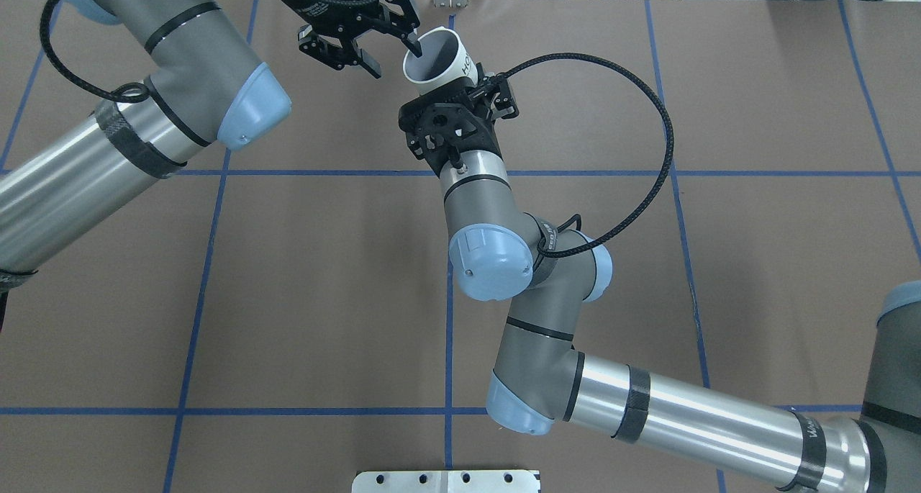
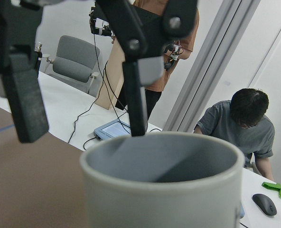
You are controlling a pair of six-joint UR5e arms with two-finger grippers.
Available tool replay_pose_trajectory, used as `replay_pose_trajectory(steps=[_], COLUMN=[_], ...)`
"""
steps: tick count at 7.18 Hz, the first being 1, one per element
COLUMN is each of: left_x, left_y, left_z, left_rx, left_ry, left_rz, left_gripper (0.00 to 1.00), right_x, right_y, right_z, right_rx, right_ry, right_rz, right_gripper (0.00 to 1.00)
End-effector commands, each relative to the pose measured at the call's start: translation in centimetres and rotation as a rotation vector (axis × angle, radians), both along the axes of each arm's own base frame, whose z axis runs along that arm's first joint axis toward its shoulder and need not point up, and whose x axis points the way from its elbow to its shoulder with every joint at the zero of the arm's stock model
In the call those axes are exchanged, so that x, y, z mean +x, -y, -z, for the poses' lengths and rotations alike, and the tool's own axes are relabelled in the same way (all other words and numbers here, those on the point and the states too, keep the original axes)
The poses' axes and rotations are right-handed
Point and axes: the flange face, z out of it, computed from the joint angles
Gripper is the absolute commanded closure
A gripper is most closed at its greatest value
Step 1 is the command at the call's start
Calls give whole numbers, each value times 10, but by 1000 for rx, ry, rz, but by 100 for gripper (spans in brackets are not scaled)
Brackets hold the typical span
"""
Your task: Left arm hands cup to right arm to dump lemon
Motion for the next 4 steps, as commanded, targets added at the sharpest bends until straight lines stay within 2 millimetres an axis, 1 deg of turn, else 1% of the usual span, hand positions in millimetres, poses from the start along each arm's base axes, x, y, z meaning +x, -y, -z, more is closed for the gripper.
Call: replay_pose_trajectory(steps=[1, 2, 4], left_x=[12, 13, 14], left_y=[-6, -7, -7], left_z=[3, 2, 2], left_rx=[9, 9, 9], left_ry=[3, 4, 4], left_rz=[-2, -4, -5], left_gripper=[55, 58, 59], right_x=[0, -1, 2], right_y=[-1, -2, -2], right_z=[2, 1, 3], right_rx=[2, 2, 5], right_ry=[1, 1, 4], right_rz=[-2, 0, -2], right_gripper=[99, 99, 99])
